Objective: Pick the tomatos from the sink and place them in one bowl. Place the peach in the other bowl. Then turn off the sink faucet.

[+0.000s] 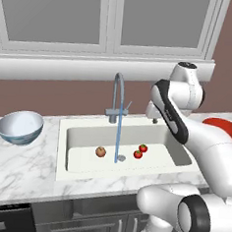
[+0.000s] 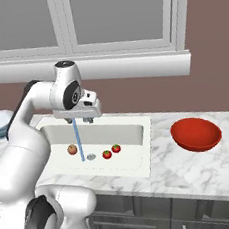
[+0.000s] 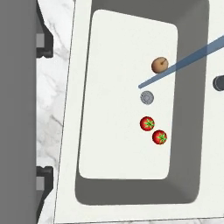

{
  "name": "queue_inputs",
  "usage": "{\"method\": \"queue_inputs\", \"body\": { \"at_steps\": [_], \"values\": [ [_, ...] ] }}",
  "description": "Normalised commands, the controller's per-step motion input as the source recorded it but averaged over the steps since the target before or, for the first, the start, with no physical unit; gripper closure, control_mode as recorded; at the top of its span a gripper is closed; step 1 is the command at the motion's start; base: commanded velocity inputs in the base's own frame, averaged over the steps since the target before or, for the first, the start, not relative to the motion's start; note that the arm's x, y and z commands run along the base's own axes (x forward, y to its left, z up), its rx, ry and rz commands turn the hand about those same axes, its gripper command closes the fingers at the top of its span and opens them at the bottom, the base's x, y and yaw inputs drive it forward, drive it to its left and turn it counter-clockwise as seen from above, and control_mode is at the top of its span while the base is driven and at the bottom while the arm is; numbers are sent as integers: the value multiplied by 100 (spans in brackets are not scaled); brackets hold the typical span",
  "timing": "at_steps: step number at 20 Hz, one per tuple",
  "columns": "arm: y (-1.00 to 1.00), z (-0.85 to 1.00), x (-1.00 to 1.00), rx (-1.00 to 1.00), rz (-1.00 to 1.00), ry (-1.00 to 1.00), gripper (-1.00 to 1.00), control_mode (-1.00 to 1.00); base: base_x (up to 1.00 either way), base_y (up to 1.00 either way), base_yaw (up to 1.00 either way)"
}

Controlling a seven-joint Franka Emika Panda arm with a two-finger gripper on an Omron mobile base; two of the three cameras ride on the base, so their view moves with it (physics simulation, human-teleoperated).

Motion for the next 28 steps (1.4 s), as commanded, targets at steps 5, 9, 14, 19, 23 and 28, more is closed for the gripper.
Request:
{"method": "queue_inputs", "body": {
  "at_steps": [5,9,14,19,23,28],
  "values": [
    [-3,-37,0,0,0,0,-100,-100,0,0,0],
    [-8,-32,-2,0,0,0,-100,-100,0,0,0],
    [-10,-39,-5,0,0,0,-100,-100,0,0,0],
    [0,-44,0,0,0,0,-100,-100,0,0,0],
    [0,-43,0,0,0,0,-100,-100,0,0,0],
    [0,-26,0,1,0,0,-100,-100,0,0,0]
  ]
}}
